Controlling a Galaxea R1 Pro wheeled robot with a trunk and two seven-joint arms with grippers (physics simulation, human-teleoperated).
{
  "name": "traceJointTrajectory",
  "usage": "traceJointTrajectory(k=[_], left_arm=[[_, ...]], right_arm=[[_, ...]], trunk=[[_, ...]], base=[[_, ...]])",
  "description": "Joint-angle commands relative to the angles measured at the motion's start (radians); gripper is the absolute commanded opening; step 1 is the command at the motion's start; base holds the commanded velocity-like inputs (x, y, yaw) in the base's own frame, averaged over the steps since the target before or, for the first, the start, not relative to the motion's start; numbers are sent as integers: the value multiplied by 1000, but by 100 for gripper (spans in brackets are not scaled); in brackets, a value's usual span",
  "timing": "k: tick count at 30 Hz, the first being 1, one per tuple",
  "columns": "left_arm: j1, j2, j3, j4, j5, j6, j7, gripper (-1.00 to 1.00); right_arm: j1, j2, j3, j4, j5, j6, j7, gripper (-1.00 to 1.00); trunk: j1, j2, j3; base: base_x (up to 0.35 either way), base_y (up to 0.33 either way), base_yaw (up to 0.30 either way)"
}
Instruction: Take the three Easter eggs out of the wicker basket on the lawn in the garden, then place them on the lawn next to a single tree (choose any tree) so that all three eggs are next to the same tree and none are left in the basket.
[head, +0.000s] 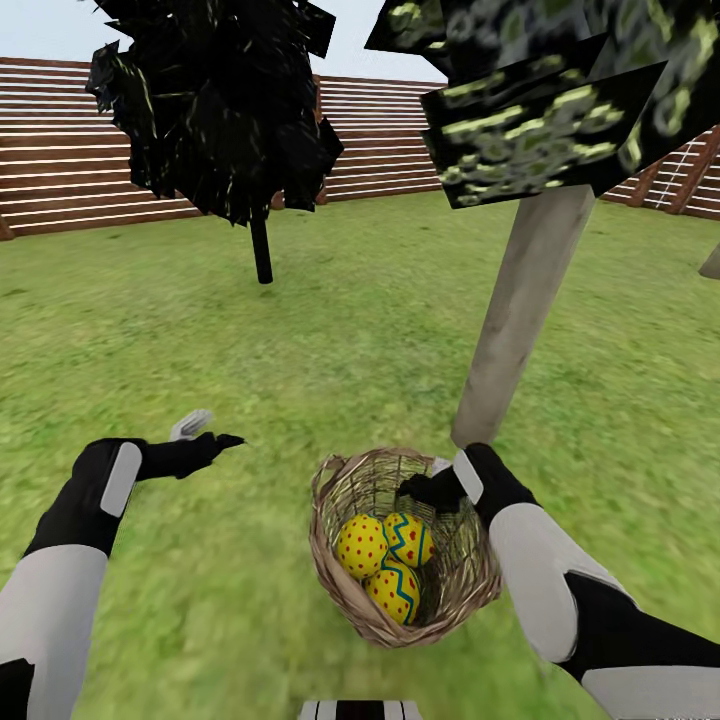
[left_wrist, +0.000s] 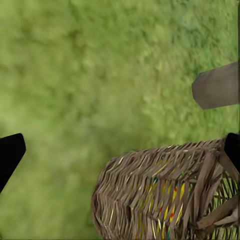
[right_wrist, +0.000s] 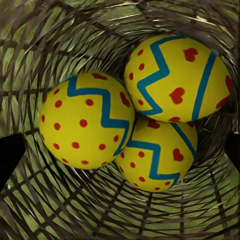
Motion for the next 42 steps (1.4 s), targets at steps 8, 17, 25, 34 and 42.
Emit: traceJointTrajectory(k=[8, 17, 25, 34, 42], left_arm=[[-1, 45, 2, -15, 35, 5, -10, 100], [-1, 52, 2, -15, 84, 6, -10, 100], [-1, 53, 2, -15, 84, 6, -10, 100], [-1, 52, 2, -15, 84, 6, -10, 100], [-1, 52, 2, -18, 84, 7, -11, 100]], right_arm=[[-1, 0, 39, -18, 4, 1, 46, 100], [-1, -1, 598, -16, 10, -2, 272, 100], [-1, 3, 607, -15, 11, -3, 272, 100], [-1, 6, 675, -21, 8, -3, 274, 100], [-16, 7, 672, -35, 4, -35, 275, 100]], trunk=[[0, 0, -1], [0, 0, -1], [0, 0, -1], [2, -1, -16], [3, -2, -28]], base=[[0, 0, 0], [0, 0, 0], [0, 0, 0], [0, 0, 0], [0, 0, 0]])
